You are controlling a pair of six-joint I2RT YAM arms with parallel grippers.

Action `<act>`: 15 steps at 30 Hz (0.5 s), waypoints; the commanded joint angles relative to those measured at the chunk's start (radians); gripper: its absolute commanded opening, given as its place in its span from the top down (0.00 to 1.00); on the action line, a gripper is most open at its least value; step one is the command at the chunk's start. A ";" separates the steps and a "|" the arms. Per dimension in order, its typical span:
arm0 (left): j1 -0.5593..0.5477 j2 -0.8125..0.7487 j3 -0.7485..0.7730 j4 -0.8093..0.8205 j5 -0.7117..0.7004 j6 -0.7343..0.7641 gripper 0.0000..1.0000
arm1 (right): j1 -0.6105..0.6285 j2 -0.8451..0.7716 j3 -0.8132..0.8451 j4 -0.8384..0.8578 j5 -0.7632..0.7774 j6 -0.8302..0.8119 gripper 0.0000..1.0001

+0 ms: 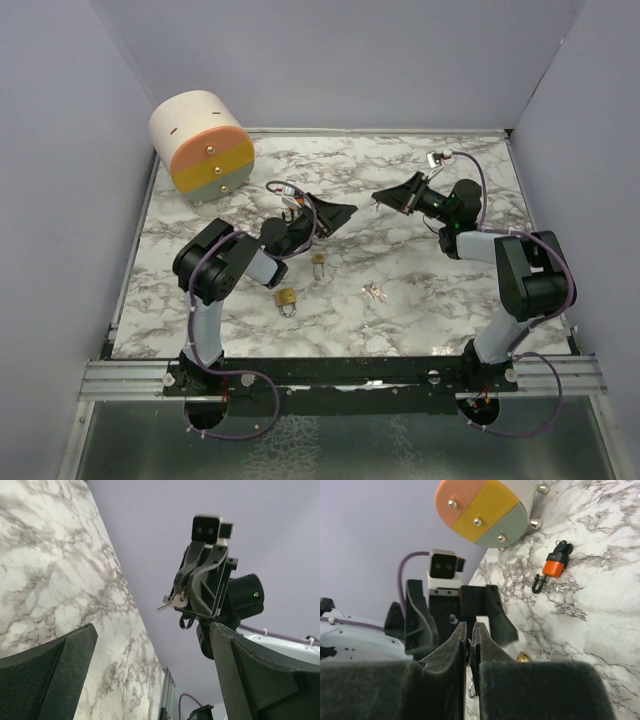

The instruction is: Unlock with the key

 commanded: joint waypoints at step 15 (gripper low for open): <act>0.045 -0.440 -0.018 -0.827 -0.061 0.588 0.07 | 0.005 -0.262 -0.044 -0.585 0.233 -0.526 0.99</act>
